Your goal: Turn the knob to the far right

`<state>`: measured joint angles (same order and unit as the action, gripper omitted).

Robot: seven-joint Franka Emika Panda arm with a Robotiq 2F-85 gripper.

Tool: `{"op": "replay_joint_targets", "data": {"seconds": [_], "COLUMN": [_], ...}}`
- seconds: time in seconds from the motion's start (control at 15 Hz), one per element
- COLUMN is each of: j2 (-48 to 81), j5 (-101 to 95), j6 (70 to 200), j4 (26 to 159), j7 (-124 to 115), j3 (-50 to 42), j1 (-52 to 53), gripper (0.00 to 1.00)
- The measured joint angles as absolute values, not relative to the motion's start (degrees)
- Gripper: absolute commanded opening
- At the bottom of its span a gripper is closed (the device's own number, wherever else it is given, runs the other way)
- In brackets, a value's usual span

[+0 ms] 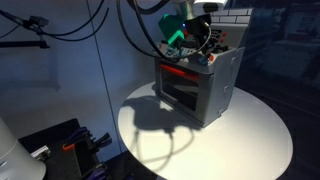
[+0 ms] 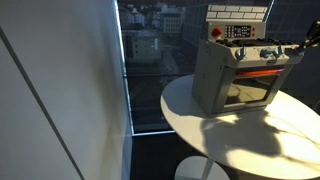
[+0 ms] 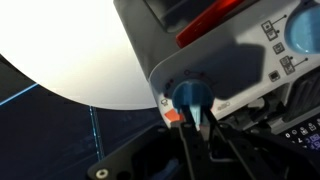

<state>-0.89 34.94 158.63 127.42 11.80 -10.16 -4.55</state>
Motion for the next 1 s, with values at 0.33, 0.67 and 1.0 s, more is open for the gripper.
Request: {"op": "replay_joint_targets", "data": {"seconds": [0.33,0.67,1.0], "j2": [-0.9,-0.91,-0.98], "j5": [34.94,34.94,34.93], "j6": [158.63,158.62,158.59], "j4": [127.45,127.52,127.67], "j7": [9.54,2.84,-6.04], "j3": [-10.28,-10.49,-10.54], "j1": [-4.57,-4.62,-4.81], "gripper": [0.06,0.06,0.05]}}
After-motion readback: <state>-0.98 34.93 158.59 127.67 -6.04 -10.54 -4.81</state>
